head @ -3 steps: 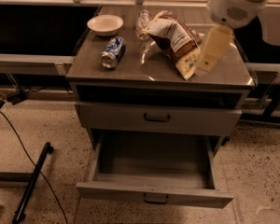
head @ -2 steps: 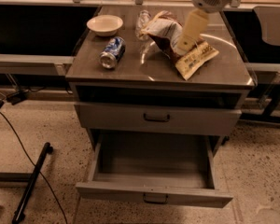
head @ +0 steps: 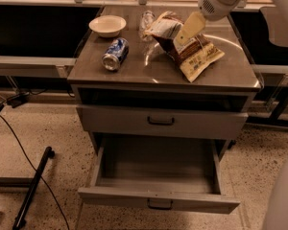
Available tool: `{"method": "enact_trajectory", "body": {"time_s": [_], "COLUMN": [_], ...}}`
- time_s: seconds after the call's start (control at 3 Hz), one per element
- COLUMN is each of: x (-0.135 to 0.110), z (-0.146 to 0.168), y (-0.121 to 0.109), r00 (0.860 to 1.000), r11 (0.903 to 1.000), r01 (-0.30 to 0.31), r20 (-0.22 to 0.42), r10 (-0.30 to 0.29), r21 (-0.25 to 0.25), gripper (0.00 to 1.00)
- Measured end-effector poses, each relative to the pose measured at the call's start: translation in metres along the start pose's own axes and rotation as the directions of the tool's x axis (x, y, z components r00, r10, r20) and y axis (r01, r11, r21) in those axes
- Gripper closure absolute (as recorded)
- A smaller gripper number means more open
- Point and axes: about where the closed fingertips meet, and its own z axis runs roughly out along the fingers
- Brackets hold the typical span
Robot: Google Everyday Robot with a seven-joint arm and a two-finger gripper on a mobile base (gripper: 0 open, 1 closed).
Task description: Place brown chip bag into middle drawer
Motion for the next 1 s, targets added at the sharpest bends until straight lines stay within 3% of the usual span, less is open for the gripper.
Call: {"method": "enact_trajectory", "body": {"time_s": [0.33, 0.67, 1.0], "x": [0.013, 0.007, 0.003], "z": [0.029, 0.063, 0.096], "y": [-0.007, 0.018, 0.054], "r00": [0.996, 0.995, 0.996], "r11": [0.9959, 0.9941, 0.9863], "r01": [-0.090, -0.095, -0.090], "r20": [-0.009, 0.007, 0.004], "r10": [0.090, 0.096, 0.092], "r21": [0.011, -0.052, -0.138], "gripper": [0.00, 0.19, 0.42]}}
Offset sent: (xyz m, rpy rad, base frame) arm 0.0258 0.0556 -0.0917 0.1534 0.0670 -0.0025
